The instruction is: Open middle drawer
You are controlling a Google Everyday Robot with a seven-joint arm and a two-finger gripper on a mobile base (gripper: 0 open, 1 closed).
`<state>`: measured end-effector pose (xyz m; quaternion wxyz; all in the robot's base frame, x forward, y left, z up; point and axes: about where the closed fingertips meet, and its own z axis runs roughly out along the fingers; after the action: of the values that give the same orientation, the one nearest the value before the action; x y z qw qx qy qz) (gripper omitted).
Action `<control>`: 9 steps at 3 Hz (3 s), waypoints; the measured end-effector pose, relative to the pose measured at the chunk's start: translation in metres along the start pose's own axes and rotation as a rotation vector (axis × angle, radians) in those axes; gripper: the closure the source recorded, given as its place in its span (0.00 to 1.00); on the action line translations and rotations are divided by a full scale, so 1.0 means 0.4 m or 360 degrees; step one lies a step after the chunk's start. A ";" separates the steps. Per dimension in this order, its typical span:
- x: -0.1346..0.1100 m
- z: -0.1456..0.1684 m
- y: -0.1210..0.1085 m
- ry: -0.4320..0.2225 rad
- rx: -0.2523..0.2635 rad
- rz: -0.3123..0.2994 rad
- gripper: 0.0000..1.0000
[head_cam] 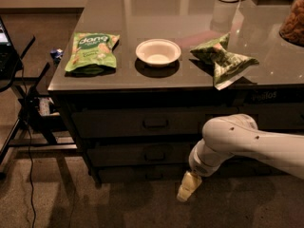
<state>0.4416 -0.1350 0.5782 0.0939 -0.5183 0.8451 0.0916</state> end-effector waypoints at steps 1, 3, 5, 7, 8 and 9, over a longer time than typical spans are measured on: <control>0.001 0.038 -0.017 0.0002 -0.0002 0.0006 0.00; -0.011 0.188 -0.135 -0.0083 0.0057 0.0015 0.00; -0.040 0.258 -0.186 -0.0156 0.0095 0.0039 0.00; -0.047 0.300 -0.248 -0.0157 0.0137 0.0030 0.00; -0.030 0.316 -0.283 -0.0150 0.0164 0.0031 0.00; -0.018 0.327 -0.325 -0.0153 0.0196 0.0022 0.00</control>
Offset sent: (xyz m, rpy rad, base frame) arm 0.0647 -0.0009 -0.0970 0.0541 -0.0570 -0.0161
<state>0.5691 -0.1538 0.4461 0.1656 -0.5007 0.8472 0.0649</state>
